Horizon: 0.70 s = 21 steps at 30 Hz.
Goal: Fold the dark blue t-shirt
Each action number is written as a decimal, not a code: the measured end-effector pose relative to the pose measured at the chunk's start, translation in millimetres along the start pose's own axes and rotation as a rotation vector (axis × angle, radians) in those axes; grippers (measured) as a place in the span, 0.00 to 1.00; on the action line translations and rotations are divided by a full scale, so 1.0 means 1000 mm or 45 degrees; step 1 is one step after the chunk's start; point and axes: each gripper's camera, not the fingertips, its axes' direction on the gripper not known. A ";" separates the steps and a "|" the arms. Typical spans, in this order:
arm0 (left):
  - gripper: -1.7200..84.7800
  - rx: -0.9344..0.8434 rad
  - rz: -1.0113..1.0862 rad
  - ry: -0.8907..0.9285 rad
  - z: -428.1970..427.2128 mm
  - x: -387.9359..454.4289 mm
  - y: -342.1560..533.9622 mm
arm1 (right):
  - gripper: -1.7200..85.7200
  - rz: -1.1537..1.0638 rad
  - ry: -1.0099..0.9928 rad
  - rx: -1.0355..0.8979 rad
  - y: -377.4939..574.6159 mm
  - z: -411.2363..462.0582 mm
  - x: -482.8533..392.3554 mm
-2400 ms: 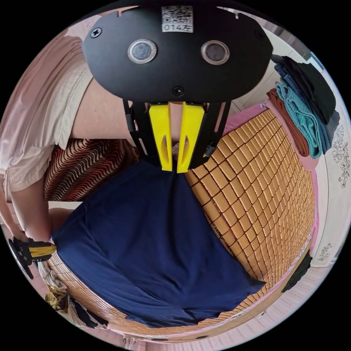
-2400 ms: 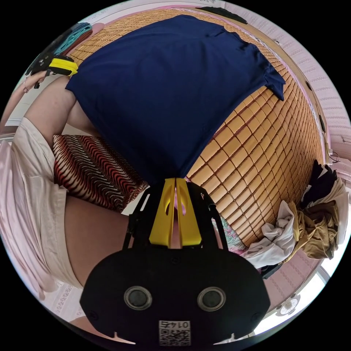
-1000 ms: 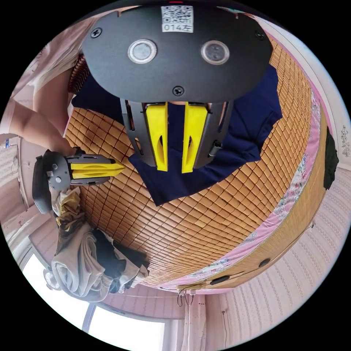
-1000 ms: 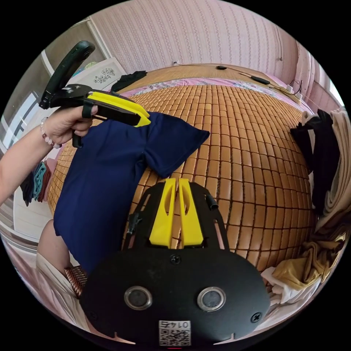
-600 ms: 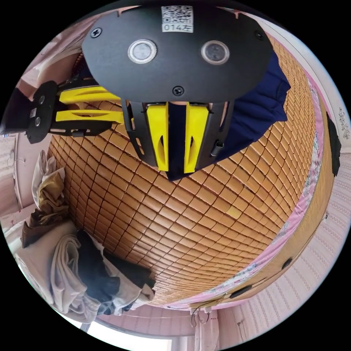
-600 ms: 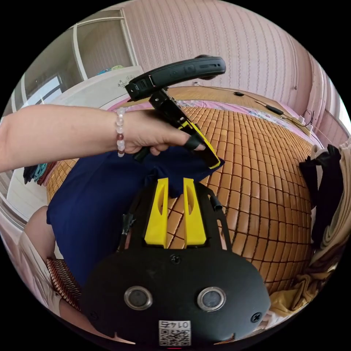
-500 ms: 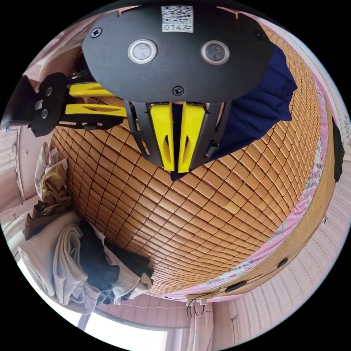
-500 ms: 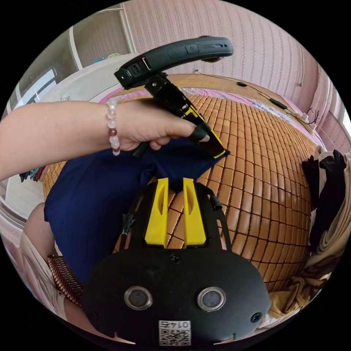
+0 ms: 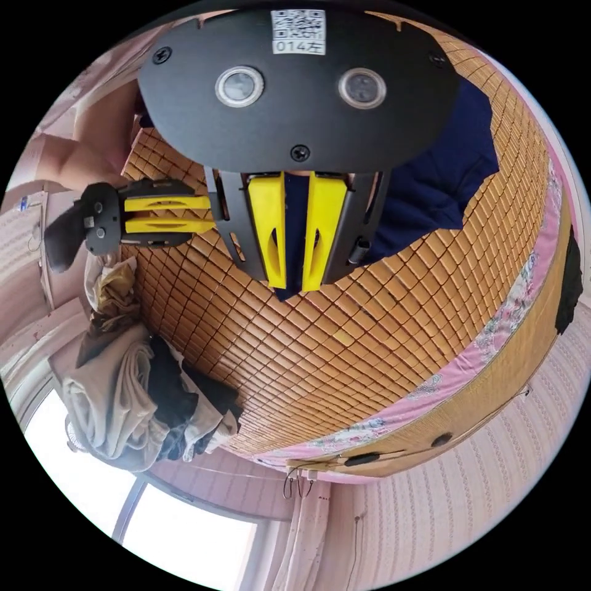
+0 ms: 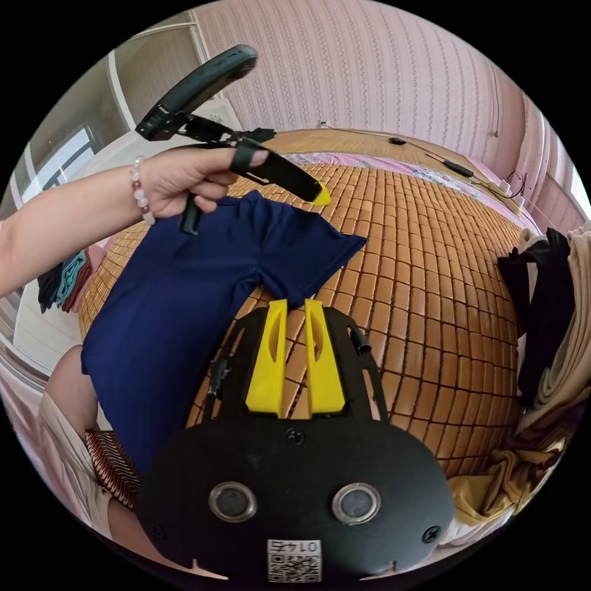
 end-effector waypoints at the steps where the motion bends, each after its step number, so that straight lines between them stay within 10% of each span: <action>1: 0.08 0.014 -0.021 -0.004 -0.008 -0.006 0.014 | 0.07 -0.018 -0.007 0.012 -0.004 -0.004 -0.007; 12: 0.08 0.107 -0.675 -0.264 -0.140 -0.120 0.320 | 0.08 -0.646 -0.207 -0.162 -0.200 0.025 -0.235; 21: 0.09 0.278 -0.859 -0.141 -0.151 -0.182 0.386 | 0.11 -0.758 -0.144 -0.398 -0.374 0.118 -0.434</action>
